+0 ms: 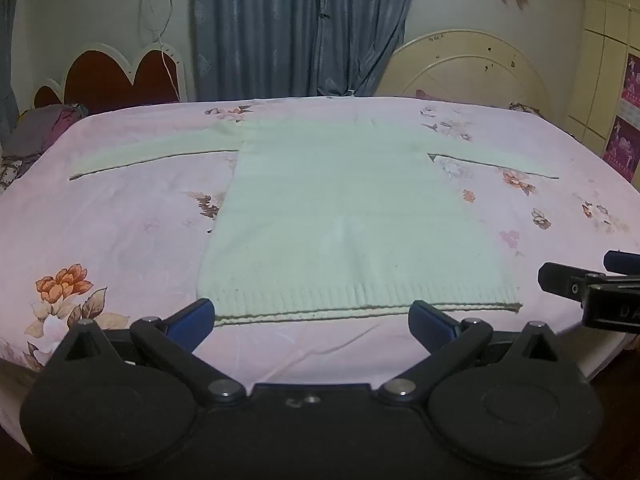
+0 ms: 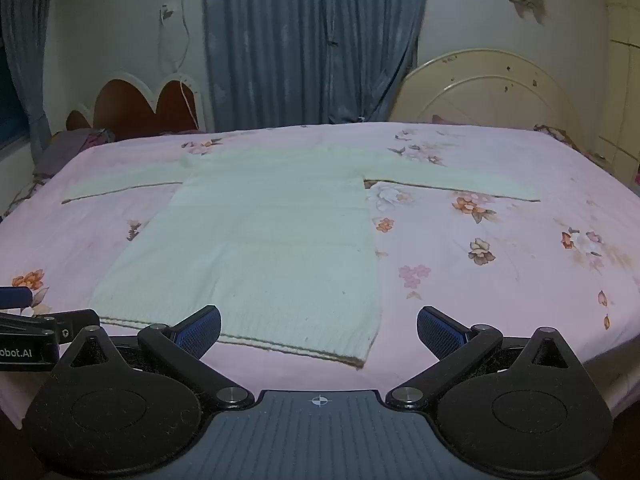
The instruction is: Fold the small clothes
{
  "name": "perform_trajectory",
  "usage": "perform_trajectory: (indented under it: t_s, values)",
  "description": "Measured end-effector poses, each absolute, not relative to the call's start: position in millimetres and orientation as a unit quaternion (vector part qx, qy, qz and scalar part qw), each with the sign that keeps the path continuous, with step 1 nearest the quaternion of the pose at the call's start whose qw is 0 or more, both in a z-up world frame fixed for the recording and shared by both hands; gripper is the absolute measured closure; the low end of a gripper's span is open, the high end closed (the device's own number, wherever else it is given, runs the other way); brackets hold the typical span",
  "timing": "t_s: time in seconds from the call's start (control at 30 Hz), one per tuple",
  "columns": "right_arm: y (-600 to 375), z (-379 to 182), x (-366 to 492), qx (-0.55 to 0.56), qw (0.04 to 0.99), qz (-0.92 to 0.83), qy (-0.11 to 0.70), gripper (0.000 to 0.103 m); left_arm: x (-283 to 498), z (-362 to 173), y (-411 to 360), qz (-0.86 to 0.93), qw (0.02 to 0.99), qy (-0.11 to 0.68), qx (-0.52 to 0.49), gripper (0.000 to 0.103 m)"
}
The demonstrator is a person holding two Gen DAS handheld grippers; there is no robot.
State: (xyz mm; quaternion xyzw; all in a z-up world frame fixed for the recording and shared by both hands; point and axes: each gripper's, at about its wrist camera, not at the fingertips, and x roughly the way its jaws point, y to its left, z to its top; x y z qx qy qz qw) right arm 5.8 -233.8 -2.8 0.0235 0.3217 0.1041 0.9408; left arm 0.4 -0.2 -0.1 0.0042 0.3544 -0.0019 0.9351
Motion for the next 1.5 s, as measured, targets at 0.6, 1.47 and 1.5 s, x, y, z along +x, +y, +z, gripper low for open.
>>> perform_trajectory:
  t_s: [0.6,1.47,1.5]
  values:
    - [-240.1,-5.2,6.0,0.025,0.942,0.104,0.319,0.0,1.7,-1.8,-8.2,-0.006,0.936,0.352,0.011,0.0]
    - [-240.5,-4.5,6.3,0.026,0.942,0.102,0.318,0.0,0.4,0.7,-3.5,-0.003,0.936,0.351,0.01,0.0]
    - [-240.6,-4.6,6.5,0.026,0.942,0.101,0.318,0.0,0.4,0.7,-3.5,-0.003,0.936,0.352,0.01,0.0]
